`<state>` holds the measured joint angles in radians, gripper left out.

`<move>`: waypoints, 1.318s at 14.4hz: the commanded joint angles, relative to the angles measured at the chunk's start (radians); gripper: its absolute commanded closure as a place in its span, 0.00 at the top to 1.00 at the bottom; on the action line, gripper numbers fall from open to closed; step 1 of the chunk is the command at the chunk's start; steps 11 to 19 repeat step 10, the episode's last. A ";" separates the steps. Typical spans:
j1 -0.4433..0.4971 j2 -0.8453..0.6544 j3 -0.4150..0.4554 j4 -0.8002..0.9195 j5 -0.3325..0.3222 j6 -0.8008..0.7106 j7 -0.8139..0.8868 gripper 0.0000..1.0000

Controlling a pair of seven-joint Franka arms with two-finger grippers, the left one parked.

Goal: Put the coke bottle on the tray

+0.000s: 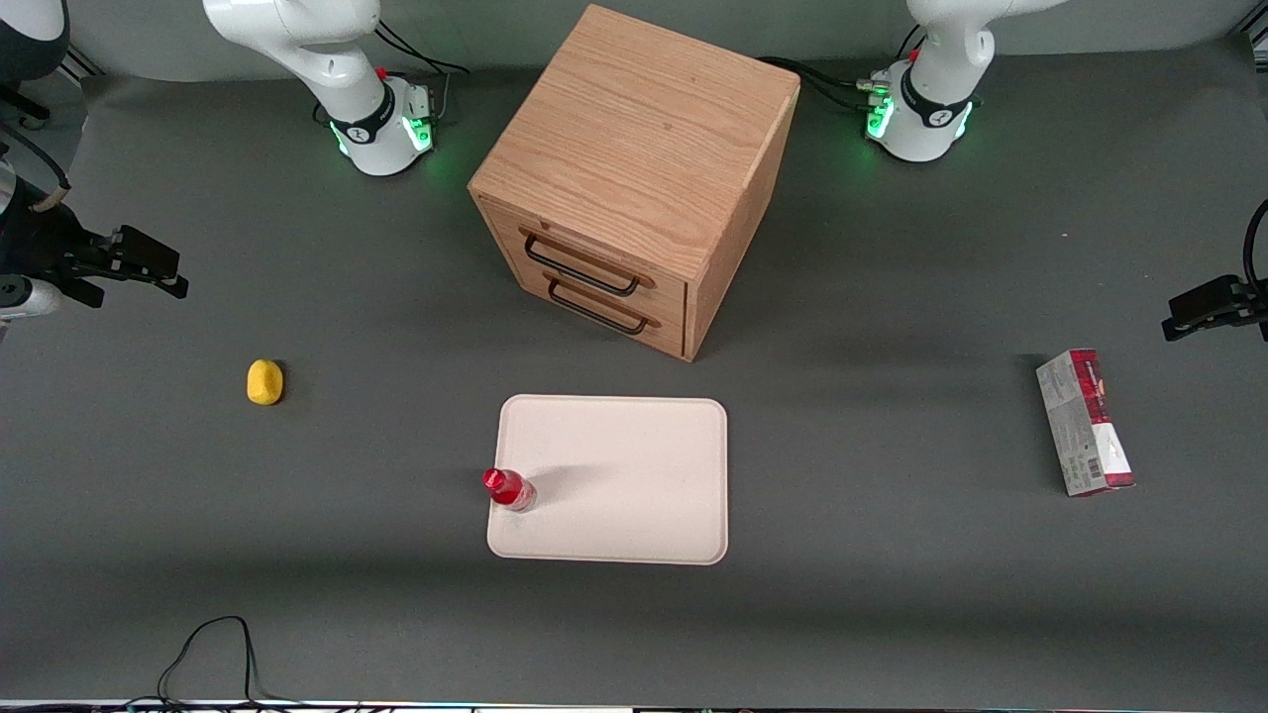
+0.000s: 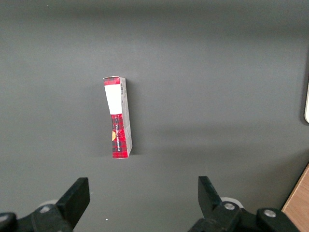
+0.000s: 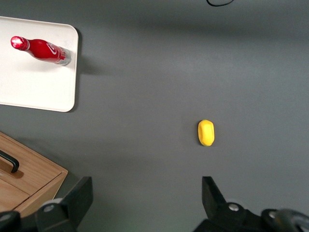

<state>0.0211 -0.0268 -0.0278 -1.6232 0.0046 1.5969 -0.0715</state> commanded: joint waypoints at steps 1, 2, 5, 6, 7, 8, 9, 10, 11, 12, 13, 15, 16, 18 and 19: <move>0.003 0.001 -0.004 0.003 -0.024 0.003 -0.025 1.00; 0.010 -0.001 -0.007 0.003 -0.026 0.002 -0.024 1.00; 0.011 -0.001 -0.008 0.003 -0.028 0.002 -0.017 1.00; 0.022 0.001 -0.009 0.003 -0.028 0.002 -0.014 1.00; 0.023 0.001 -0.011 0.003 -0.035 0.002 -0.011 1.00; 0.023 0.001 -0.009 0.003 -0.041 -0.001 -0.010 1.00; 0.023 0.001 -0.009 0.003 -0.041 -0.002 -0.010 1.00; 0.022 0.001 -0.009 0.003 -0.041 -0.003 -0.011 1.00; 0.022 0.001 -0.009 0.003 -0.041 -0.003 -0.011 1.00; 0.022 0.001 -0.009 0.003 -0.041 -0.003 -0.011 1.00; 0.022 0.001 -0.009 0.003 -0.041 -0.003 -0.011 1.00; 0.022 0.001 -0.009 0.003 -0.041 -0.003 -0.011 1.00; 0.022 0.001 -0.009 0.003 -0.041 -0.003 -0.011 1.00; 0.022 0.001 -0.009 0.003 -0.041 -0.003 -0.011 1.00; 0.022 0.001 -0.009 0.003 -0.041 -0.003 -0.011 1.00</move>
